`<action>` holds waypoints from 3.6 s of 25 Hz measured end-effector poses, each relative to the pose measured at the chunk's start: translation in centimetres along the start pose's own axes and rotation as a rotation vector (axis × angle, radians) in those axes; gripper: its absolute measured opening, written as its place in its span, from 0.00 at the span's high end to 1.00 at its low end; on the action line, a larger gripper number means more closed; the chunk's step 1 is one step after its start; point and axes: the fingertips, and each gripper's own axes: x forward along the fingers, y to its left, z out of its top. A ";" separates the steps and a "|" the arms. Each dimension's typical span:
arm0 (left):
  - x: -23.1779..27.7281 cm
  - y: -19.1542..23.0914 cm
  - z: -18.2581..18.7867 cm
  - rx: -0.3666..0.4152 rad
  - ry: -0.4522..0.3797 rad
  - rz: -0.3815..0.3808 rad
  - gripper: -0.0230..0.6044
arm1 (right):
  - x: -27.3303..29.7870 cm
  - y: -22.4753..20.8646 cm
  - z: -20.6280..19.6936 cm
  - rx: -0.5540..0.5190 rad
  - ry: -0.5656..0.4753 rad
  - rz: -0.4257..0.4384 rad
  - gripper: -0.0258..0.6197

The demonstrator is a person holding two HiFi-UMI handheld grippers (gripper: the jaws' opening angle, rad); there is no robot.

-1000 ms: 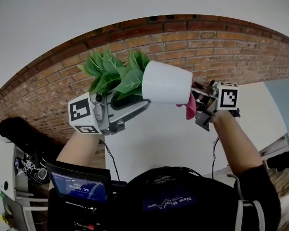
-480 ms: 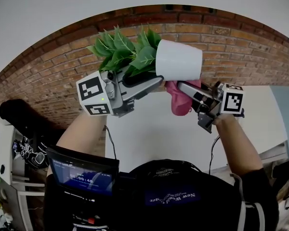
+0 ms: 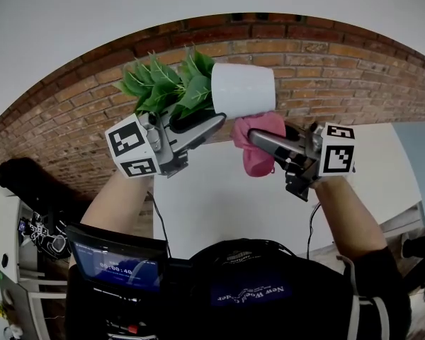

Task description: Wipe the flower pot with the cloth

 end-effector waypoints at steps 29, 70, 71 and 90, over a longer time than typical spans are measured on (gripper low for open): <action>-3.2 -4.7 3.0 -0.157 -0.258 -0.330 0.95 | -3.8 1.2 6.1 -0.061 -0.171 0.001 0.79; -0.5 -0.1 -3.8 -0.044 0.126 0.027 0.95 | 4.4 4.1 -1.7 -0.853 0.393 -0.185 0.79; -0.7 0.1 -3.6 -0.054 0.113 0.033 0.95 | 4.3 4.0 -1.8 -0.814 0.379 -0.180 0.79; -1.1 -2.3 -0.4 -0.118 -0.042 -0.108 0.95 | 1.3 -0.5 -3.7 -0.472 0.284 -0.159 0.79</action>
